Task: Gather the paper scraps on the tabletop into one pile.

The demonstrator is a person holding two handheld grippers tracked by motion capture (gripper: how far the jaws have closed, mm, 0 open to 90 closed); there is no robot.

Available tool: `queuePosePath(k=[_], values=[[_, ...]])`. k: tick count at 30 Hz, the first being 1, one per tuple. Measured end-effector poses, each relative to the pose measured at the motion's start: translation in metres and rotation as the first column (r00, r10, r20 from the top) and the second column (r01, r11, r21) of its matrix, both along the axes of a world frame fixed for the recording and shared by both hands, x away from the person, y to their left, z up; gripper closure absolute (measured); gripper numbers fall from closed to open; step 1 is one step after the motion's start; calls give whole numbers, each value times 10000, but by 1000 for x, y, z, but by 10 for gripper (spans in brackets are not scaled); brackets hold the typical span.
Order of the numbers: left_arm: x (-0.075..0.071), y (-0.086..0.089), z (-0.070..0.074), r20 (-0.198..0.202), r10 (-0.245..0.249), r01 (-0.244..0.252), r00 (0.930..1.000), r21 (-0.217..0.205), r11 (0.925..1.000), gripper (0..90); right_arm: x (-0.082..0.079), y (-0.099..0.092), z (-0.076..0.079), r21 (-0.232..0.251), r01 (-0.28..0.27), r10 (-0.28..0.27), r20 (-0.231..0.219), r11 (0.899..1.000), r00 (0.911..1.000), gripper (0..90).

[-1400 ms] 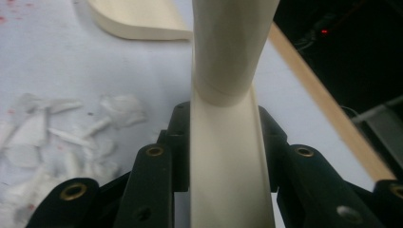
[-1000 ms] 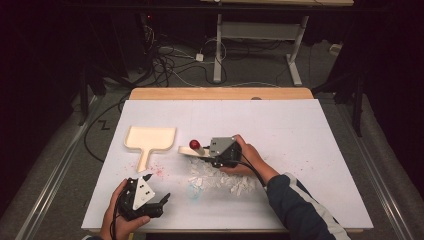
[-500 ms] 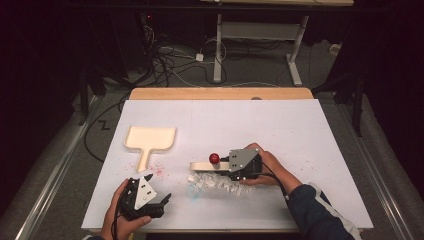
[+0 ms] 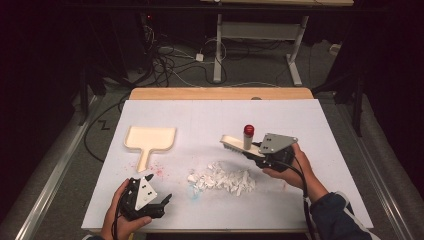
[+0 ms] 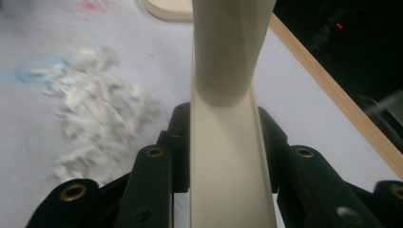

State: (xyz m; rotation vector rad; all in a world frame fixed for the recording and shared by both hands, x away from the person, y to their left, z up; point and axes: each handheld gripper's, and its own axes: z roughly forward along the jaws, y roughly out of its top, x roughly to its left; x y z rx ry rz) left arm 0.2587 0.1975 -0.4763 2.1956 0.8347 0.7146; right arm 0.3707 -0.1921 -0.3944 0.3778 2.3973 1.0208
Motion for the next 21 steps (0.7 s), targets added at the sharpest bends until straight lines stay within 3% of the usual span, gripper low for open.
queuePosePath(k=[3,7,8,9,11,13,14,17,19,21], values=[[-1,0,1,40,-32,32,10000,28,10000,165,-4,-16,-1,-218,1228,-1230,-68,9922,9924,681],[0,-1,1,30,-63,62,10000,52,10000,165,-7,-35,-5,-197,2565,-2568,-191,9664,9663,682],[0,-1,1,15,-83,83,10000,102,9999,165,-7,-35,-5,-197,2565,-2568,-191,9664,9663,682],[0,-2,1,28,-80,80,10000,61,9999,165,-8,-41,-10,-257,3279,-3288,-414,9443,9435,682],[0,-3,1,27,-150,150,9999,116,9998,165,-10,-42,-16,-469,3766,-3791,-717,9252,9226,682],[1,-3,1,37,-186,185,9998,78,9998,165,-15,-40,-22,-655,3950,-4002,-1173,9163,9089,682],[1,-3,1,37,-186,185,9998,78,9998,165,-19,-37,-24,-726,3885,-3950,-1385,9186,9082,682],[0,-4,2,49,-282,282,9996,101,9996,165,-30,-28,-25,-996,3982,-4062,-791,9119,9103,682],[1,-4,1,37,-292,292,9996,125,9995,165,-30,-28,-28,-576,3863,-3906,-1237,9206,9122,682],[0,-4,2,52,-298,298,9995,99,9995,165,-31,-29,-26,298,3296,-3199,-1735,9436,9314,682]])
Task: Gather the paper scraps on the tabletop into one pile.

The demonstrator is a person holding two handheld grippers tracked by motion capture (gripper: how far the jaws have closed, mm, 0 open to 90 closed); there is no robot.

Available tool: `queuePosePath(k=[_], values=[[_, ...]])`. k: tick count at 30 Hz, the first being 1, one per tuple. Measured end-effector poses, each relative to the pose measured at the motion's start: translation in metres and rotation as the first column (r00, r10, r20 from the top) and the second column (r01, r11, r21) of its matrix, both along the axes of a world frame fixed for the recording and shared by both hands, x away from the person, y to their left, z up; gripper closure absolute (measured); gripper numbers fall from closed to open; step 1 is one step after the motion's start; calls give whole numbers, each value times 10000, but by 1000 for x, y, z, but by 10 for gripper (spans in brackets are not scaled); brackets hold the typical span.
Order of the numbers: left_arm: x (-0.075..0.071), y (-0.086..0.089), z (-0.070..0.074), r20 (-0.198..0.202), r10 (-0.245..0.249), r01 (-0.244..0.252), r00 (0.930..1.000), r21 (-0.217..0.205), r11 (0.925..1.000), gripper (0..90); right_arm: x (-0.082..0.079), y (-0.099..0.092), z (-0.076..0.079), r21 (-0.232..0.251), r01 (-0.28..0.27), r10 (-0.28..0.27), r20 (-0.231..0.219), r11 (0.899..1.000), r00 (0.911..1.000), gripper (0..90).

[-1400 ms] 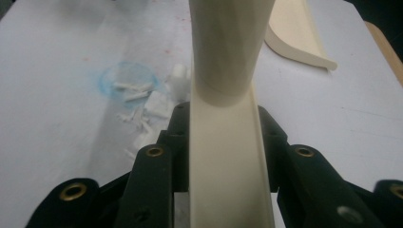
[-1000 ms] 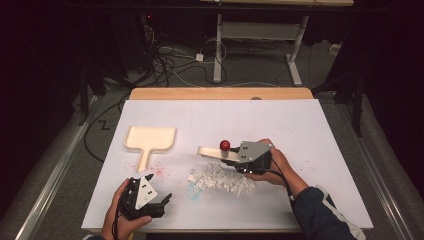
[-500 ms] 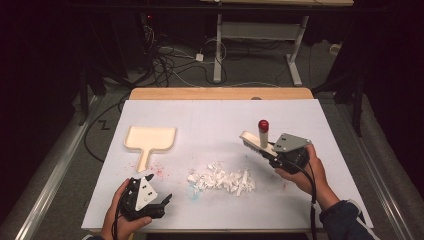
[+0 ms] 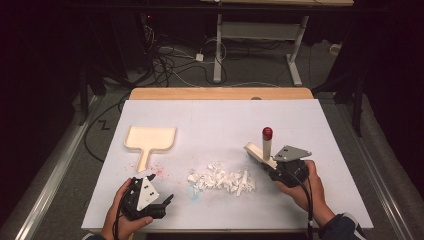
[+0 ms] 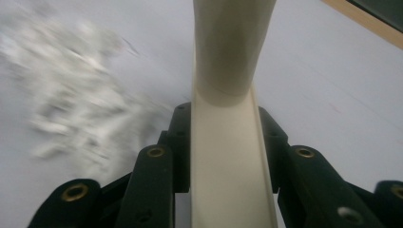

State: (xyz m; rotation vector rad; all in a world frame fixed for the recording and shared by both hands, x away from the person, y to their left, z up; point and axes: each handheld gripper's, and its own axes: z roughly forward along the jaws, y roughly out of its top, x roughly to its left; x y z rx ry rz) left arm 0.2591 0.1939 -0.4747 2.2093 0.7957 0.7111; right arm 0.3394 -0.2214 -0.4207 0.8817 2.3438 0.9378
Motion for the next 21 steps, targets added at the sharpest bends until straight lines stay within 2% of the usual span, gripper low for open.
queuePosePath(k=[1,2,4,6,7,8,11,13,17,18,19,21], values=[[0,0,0,3,-7,7,10000,0,10000,165,-1,-1,3,322,-122,124,-47,9994,9999,682],[0,0,0,-6,-7,7,10000,1,10000,165,-3,-1,8,316,-28,23,151,9995,9999,682],[0,0,-1,-22,2,-2,10000,10,10000,165,-5,-4,15,5,257,-256,765,9997,9967,682],[1,0,-1,-33,3,-3,10000,8,10000,165,-5,-7,18,44,375,-377,832,9993,9958,682],[0,0,-1,-42,13,-13,10000,10,10000,165,-2,-16,19,183,739,-752,846,9971,9936,682],[0,0,-1,-42,13,-13,10000,10,10000,165,0,-20,19,83,961,-964,865,9953,9916,682],[0,0,0,-20,7,-7,10000,28,10000,165,7,-31,15,-421,1792,-1727,1255,9829,9769,682],[0,0,0,-17,4,-4,10000,28,10000,165,11,-38,12,-526,2240,-2153,1346,9732,9672,682],[0,0,0,-32,1,-1,10000,36,10000,165,19,-46,2,-650,2890,-2817,1029,9551,9540,682],[0,0,0,-26,-3,3,10000,35,10000,165,19,-46,0,-666,2936,-2873,898,9536,9536,682],[0,0,0,-23,-8,8,10000,29,10000,165,18,-45,-3,-631,2894,-2845,764,9551,9556,682],[0,0,0,-29,-3,4,10000,24,10000,165,16,-36,-6,-557,2569,-2539,554,9648,9656,682]])
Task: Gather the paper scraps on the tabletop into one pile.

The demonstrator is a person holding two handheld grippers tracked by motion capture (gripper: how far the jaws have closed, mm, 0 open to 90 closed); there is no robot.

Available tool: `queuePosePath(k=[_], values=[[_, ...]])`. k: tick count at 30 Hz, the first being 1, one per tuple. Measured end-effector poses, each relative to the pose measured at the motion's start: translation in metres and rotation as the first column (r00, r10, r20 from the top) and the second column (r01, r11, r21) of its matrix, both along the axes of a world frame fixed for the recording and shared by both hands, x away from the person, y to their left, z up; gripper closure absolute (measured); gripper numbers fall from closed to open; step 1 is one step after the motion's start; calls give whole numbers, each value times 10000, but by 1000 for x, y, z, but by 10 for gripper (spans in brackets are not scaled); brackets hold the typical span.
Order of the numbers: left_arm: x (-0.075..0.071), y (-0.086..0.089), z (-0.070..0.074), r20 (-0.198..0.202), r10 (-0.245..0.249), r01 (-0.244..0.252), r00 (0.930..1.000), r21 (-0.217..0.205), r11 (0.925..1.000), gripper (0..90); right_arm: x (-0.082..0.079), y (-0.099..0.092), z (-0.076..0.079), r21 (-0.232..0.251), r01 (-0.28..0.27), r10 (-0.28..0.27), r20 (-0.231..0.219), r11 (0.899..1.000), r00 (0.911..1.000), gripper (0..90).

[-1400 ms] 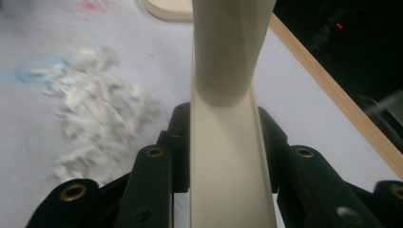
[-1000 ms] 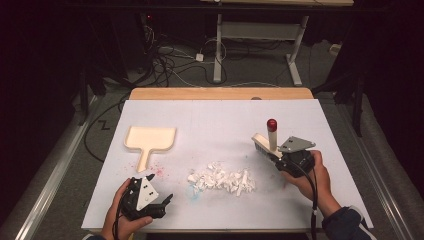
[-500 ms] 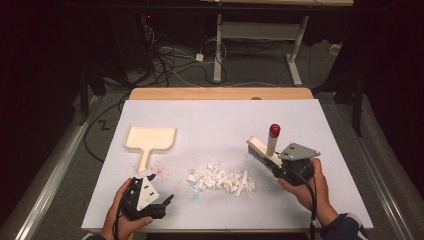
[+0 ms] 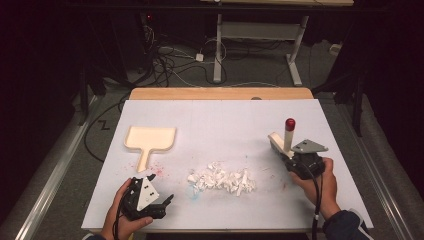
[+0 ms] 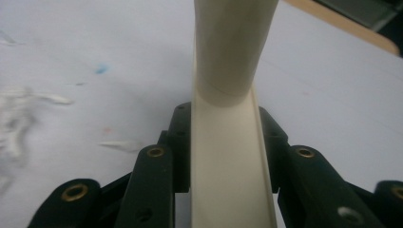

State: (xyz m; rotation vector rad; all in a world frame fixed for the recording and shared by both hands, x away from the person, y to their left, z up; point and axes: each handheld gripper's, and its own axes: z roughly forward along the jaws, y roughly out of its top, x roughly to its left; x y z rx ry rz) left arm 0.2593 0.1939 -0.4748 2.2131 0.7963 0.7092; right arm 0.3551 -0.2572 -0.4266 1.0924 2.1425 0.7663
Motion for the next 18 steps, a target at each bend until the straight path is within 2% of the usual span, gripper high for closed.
queuePosePath(k=[2,6,7,8,10,14,18], values=[[0,0,0,-28,-7,7,10000,5,10000,165,-4,14,-2,-173,-383,384,39,9991,9993,682],[0,0,0,-22,-3,3,10000,2,10000,165,-14,51,-5,-50,-1218,1218,-5,9925,9926,682],[0,0,0,-22,-3,3,10000,2,10000,165,-14,51,-5,-50,-1218,1218,-5,9925,9926,682],[1,0,0,-21,8,-8,10000,-3,10000,165,-18,69,-7,-31,-1605,1605,-48,9870,9870,682],[1,0,-1,-33,17,-17,10000,-4,10000,165,-22,86,-8,69,-1926,1927,-132,9812,9812,680],[0,1,-1,-21,49,-49,10000,-22,10000,165,-29,109,-8,385,-2309,2314,-87,9722,9728,681],[0,1,-1,-56,61,-61,10000,-4,10000,165,-30,121,-7,697,-2491,2498,-4,9660,9683,681]])
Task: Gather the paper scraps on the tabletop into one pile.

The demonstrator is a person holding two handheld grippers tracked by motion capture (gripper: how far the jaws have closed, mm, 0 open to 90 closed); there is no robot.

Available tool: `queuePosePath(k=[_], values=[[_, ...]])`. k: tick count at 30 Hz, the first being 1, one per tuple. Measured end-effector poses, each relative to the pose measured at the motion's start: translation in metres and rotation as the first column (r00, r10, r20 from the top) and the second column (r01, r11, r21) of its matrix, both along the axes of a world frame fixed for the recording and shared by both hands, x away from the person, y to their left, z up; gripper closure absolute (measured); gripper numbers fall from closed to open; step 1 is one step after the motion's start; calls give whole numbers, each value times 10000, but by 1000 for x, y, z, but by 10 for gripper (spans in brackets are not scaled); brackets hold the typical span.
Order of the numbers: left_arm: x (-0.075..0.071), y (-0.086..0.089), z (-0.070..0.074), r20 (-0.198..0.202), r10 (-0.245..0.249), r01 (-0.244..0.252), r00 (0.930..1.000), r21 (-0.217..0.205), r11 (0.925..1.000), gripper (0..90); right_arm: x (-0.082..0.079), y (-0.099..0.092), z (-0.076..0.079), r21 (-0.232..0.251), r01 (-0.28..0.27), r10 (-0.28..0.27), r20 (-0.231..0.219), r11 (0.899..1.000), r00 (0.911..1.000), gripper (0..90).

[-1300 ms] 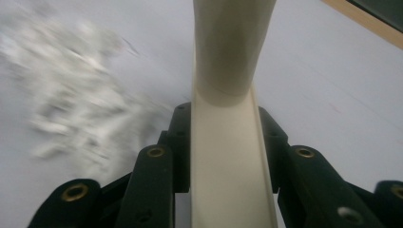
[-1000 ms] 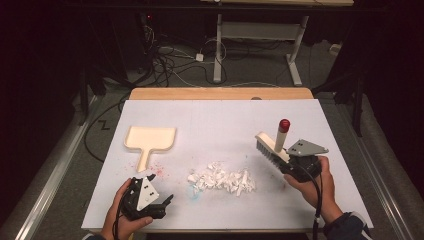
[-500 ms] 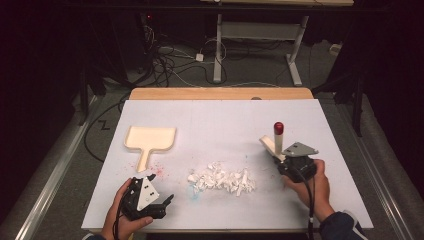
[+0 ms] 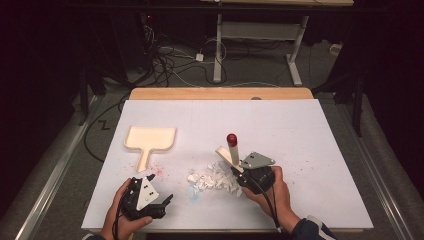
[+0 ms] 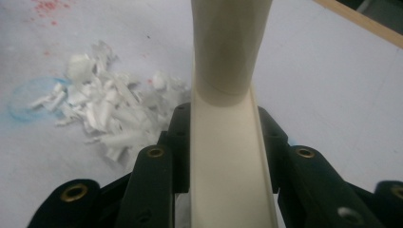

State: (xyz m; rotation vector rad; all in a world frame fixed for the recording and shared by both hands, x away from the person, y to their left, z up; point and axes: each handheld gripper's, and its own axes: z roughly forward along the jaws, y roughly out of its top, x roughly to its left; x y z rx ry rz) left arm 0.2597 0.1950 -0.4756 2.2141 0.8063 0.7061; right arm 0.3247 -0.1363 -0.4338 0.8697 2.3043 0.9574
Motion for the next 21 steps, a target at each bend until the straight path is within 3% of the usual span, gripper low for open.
queuePosePath(k=[4,11,12,16,21], values=[[-1,-1,0,2,-21,21,10000,-3,10000,165,0,2,4,188,-194,192,101,9996,9998,682],[-1,-1,-1,-21,-12,13,10000,105,9999,165,1,-22,20,589,-47,17,510,9983,9987,681],[-1,-1,-1,-18,-2,2,10000,105,9999,165,2,-35,26,771,56,-91,454,9970,9989,681],[0,-1,-1,-26,27,-26,10000,91,10000,165,1,-55,32,871,188,-210,246,9960,9995,681],[-1,-1,-1,-36,19,-18,10000,134,9999,165,-6,-77,26,300,168,-160,-263,9994,9995,682]])
